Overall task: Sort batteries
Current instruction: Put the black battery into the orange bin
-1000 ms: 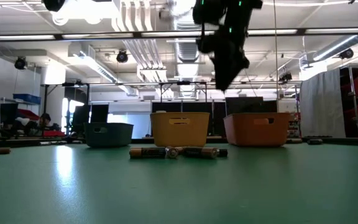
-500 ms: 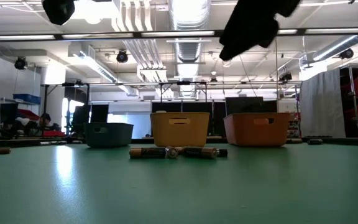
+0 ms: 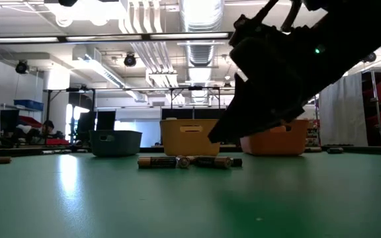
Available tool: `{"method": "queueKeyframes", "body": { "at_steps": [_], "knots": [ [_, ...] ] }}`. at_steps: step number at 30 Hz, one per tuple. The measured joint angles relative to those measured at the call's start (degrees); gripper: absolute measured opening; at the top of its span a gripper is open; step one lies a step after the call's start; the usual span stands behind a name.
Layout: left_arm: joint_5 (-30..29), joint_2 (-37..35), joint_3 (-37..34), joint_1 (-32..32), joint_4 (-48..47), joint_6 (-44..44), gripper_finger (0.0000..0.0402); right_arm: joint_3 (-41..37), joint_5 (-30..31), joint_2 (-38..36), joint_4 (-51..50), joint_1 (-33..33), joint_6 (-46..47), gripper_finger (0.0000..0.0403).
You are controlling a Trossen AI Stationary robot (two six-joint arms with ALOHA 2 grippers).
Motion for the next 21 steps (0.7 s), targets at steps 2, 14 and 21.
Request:
{"method": "queueKeyframes", "body": {
  "at_steps": [2, 14, 21],
  "knots": [
    [-0.7, -0.4, 1.1, 0.0, -1.1, 0.8, 0.0191, 0.3, 0.0, 1.6, 0.0, -0.2, 1.6, 0.0187],
    [-2.8, -0.1, 2.7, 0.0, -2.9, 1.4, 0.0191, 0.9, 1.6, 6.6, 0.7, -0.3, 8.0, 0.0180],
    [-2.8, 1.8, 2.7, 0.0, -2.9, -0.5, 0.0191, 0.9, 4.1, 8.2, 3.8, -1.1, 6.8, 0.0148]
  ]
}}
